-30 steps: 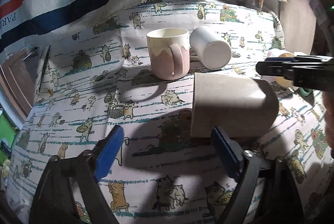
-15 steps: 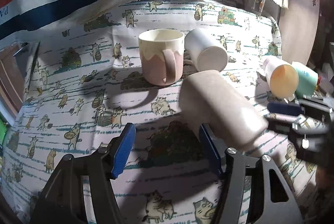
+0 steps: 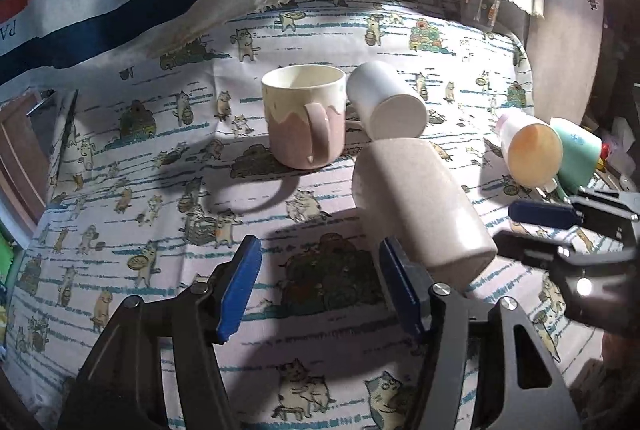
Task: Flip cup upside down
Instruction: 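Rotate the right gripper to turn the beige cup bottom-up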
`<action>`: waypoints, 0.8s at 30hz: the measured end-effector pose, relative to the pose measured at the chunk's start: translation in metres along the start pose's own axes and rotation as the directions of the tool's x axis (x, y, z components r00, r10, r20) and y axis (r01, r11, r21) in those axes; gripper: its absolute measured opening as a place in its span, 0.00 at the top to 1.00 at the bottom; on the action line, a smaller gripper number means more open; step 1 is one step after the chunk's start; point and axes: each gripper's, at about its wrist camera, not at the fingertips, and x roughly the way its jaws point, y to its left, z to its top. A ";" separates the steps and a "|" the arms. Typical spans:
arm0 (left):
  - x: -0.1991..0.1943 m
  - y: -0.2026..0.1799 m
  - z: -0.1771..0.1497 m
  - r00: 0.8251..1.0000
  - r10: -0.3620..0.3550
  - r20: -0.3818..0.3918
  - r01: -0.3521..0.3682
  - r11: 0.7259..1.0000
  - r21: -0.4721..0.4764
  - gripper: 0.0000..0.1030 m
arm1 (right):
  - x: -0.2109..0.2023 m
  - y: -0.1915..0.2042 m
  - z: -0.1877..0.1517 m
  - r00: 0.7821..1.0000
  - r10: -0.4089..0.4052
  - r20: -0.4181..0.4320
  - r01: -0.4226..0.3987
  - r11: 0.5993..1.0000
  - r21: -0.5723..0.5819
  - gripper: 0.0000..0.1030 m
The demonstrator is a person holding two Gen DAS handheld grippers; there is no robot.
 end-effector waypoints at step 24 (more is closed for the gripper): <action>-0.055 0.054 -0.024 0.927 0.082 0.366 -0.022 0.986 -0.164 0.01 | 0.000 0.053 0.012 0.998 -0.036 0.060 0.030 0.996 0.089 0.14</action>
